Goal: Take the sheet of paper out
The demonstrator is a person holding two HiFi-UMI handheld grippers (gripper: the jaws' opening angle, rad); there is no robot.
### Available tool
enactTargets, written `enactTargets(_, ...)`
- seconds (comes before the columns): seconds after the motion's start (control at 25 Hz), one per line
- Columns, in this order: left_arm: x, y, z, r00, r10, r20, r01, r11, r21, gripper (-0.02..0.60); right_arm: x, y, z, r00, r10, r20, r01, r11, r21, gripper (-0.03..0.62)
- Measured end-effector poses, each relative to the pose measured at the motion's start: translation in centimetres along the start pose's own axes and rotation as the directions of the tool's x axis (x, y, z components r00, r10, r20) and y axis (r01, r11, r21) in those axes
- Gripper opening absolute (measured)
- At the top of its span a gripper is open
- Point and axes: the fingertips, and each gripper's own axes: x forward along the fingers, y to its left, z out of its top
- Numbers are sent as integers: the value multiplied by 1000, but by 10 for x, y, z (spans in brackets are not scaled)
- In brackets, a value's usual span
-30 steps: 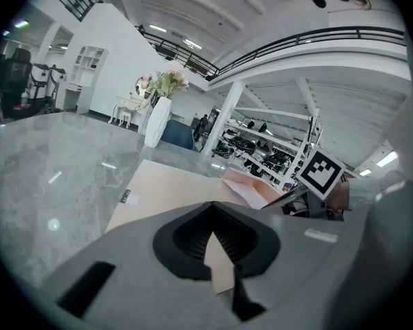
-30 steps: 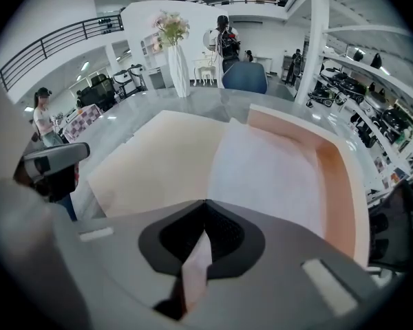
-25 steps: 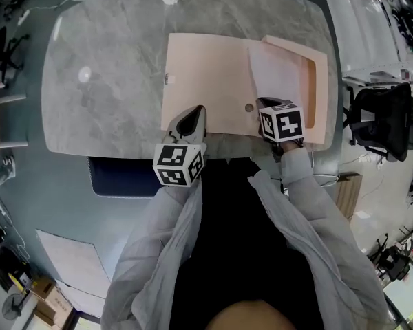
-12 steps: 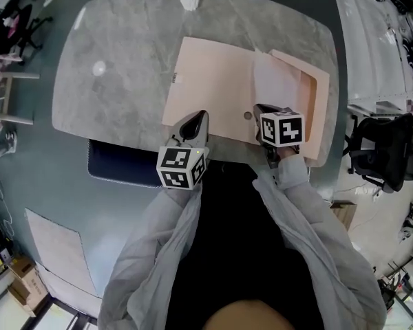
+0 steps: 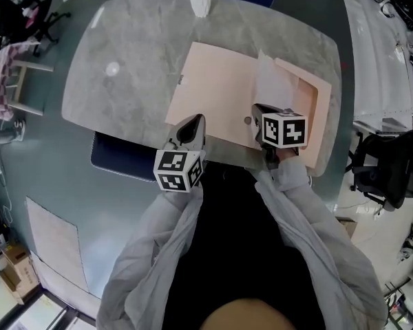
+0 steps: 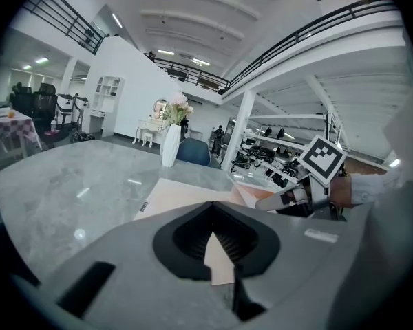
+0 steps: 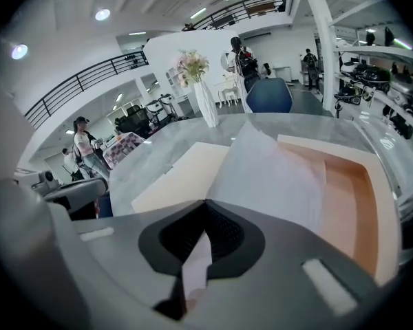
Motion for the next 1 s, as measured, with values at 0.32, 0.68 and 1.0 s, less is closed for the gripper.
enactTargets(0.32,-14,7,12,999,40,27,-40,999,11,0,-1,20,16,997,70,40,-70,998,-4,14)
enactTargets(0.68,-33,22,29,993,90,72,-91,996,14,0,-11,49,38,985,144,91,-140,989,-52,14)
enactTargets(1.0,-46,27,43,988,108,108,-111,994,22,0,-28,65,57,969,187,160,-175,981,-85,15)
